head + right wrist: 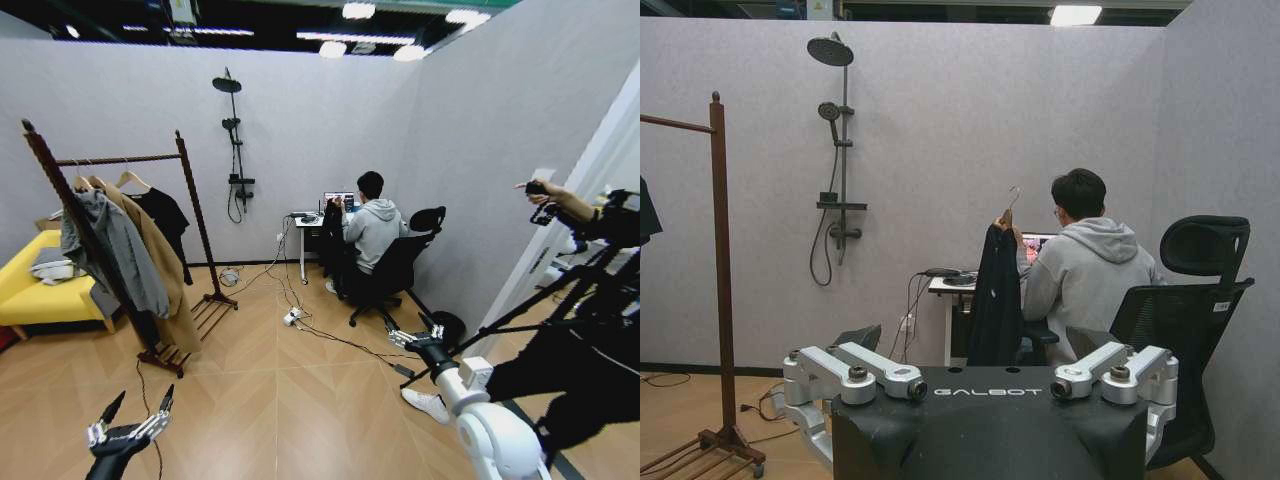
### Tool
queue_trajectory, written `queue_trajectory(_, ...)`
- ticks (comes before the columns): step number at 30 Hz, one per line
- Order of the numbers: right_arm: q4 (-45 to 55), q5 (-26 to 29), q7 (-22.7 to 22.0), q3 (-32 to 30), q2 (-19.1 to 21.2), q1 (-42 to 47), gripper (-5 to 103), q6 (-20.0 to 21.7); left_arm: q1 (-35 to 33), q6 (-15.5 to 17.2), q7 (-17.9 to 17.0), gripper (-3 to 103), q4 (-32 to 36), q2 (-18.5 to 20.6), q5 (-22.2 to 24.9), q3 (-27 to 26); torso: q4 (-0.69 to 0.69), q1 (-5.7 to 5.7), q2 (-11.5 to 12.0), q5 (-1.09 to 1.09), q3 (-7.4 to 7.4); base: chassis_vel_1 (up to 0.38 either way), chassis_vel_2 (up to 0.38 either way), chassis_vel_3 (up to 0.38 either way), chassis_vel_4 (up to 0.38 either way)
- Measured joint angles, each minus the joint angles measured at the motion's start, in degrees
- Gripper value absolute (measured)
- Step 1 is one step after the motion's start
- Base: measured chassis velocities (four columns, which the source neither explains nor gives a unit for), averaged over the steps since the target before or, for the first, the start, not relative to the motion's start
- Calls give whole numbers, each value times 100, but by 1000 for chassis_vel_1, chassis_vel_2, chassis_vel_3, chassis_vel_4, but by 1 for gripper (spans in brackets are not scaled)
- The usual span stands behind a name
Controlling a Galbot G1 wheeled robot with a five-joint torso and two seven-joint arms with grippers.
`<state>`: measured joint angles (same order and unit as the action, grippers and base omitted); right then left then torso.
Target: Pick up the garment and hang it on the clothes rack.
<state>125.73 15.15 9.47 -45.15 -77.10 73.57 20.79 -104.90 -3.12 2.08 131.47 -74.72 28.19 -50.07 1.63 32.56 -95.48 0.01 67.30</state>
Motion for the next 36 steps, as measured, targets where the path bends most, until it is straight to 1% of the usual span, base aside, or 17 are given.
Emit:
queue_trajectory(8, 2, 41, 69, -68, 3, 103, 100, -108, 0, 0, 0, 100, 0, 0, 0, 0, -3, 1, 0, 0, 1, -145, 150, 145, -141)
queue_trajectory(11, 5, -3, 70, -36, -46, 110, 100, -115, 0, 0, -1, 100, 0, 0, 0, 0, 0, 3, 0, -4, 0, -243, 216, 223, -230)
queue_trajectory(14, 1, -60, 72, -2, -92, 111, 100, -138, 0, 0, 0, 100, 0, 0, 0, 0, 0, 3, 1, -2, 1, -233, 245, 240, -248)
queue_trajectory(16, -3, -101, 77, 2, -109, 122, 100, -175, 0, 0, 0, 100, 0, 0, 0, 0, -4, 2, 0, 3, 0, -278, 276, 269, -275)
queue_trajectory(17, 1, -107, 79, -8, -110, 140, 100, -183, 0, 0, -1, 100, -1, 0, 0, 0, -1, 2, 1, -3, 1, -298, 288, 320, -279)
queue_trajectory(20, 10, -122, 90, -64, -110, 168, 100, -217, 0, 0, 1, 100, 0, 0, 0, 0, 2, 2, 0, -5, 0, -317, 301, 321, -310)
queue_trajectory(22, 2, -137, 96, -88, -111, 175, 100, -238, 0, 0, 1, 100, 1, 0, 0, 0, -1, 2, 0, 1, 0, -331, 327, 311, -333)
queue_trajectory(24, -51, -178, 118, -128, -134, 184, 100, -279, 0, 0, 0, 100, 0, 0, 0, 0, 0, 2, 0, -6, 0, -357, 352, 352, -356)
queue_trajectory(26, -73, -189, 121, -129, -148, 181, 100, -286, 0, 0, 0, 100, 0, 0, 0, 0, 1, 2, 1, -6, 0, -361, 367, 361, -374)
queue_trajectory(27, -116, -228, 122, -126, -179, 165, 100, -304, 0, 0, 1, 100, 0, 0, -1, 0, -3, 4, 1, 7, 2, -357, 390, 392, -376)
queue_trajectory(28, -137, -257, 122, -114, -201, 159, 100, -312, 0, 0, 2, 100, 0, 0, 0, 0, -1, 4, 2, -2, 1, -364, 387, 392, -354)
queue_trajectory(30, -145, -280, 122, -91, -221, 152, 100, -319, 1, 0, 0, 100, 0, 1, 0, 0, 0, 3, 1, -7, 0, -363, 369, 386, -350)
queue_trajectory(31, -145, -280, 122, -91, -221, 152, 100, -319, 1, 0, 0, 100, 0, 1, 0, 0, 0, 3, 1, -7, 0, -362, 351, 380, -346)
queue_trajectory(32, -150, -302, 122, -71, -229, 150, 100, -319, 0, 0, 1, 100, 0, 0, 0, 0, -2, 4, 2, 2, 1, -362, 404, 327, -346)
queue_trajectory(34, -150, -312, 121, -53, -239, 148, 100, -318, 0, 0, 1, 100, 0, 0, 0, 0, -1, 4, 2, 4, 2, -351, 347, 373, -360)
queue_trajectory(35, -144, -314, 117, -51, -240, 148, 100, -317, 0, 0, 0, 100, 0, 0, 0, 0, -1, 4, 1, -7, 1, -367, 347, 373, -377)
queue_trajectory(36, -144, -314, 117, -51, -240, 148, 100, -317, 0, 0, 0, 100, 0, 0, 0, 0, -1, 4, 1, -7, 1, -367, 347, 373, -377)
